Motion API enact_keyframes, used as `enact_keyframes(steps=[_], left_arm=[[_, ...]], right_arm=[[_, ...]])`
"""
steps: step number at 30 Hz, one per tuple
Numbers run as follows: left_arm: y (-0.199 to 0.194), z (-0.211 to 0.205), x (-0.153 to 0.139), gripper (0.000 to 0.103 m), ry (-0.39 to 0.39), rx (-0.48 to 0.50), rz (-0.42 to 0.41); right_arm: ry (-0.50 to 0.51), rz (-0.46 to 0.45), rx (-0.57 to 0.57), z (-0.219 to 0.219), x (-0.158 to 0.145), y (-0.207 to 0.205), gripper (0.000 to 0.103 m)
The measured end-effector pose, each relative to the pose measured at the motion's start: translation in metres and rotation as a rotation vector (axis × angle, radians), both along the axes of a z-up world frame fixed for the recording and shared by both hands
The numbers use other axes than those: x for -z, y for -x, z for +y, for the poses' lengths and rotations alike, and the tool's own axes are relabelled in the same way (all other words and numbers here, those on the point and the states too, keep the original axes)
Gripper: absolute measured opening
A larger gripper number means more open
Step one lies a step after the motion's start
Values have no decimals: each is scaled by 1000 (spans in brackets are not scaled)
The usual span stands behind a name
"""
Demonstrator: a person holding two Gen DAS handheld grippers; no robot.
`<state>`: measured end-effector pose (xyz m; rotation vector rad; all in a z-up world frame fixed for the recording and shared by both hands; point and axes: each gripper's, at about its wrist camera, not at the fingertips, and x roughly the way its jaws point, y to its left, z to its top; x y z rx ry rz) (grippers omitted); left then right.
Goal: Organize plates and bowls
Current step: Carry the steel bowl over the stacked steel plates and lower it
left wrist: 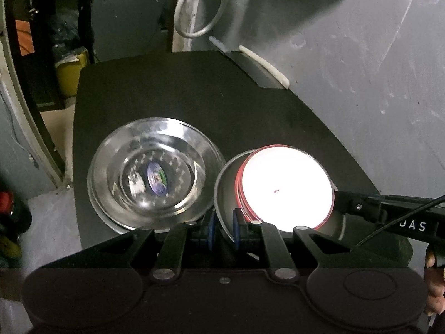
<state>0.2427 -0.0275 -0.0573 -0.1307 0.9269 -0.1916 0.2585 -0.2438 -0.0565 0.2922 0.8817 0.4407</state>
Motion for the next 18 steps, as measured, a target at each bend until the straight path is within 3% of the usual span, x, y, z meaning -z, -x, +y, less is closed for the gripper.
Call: enact_keyframes(steps=[18], left_arm=[[-28, 57, -3, 12, 9, -208, 0]], right_arm=[[14, -63, -186, 70, -16, -63, 15]])
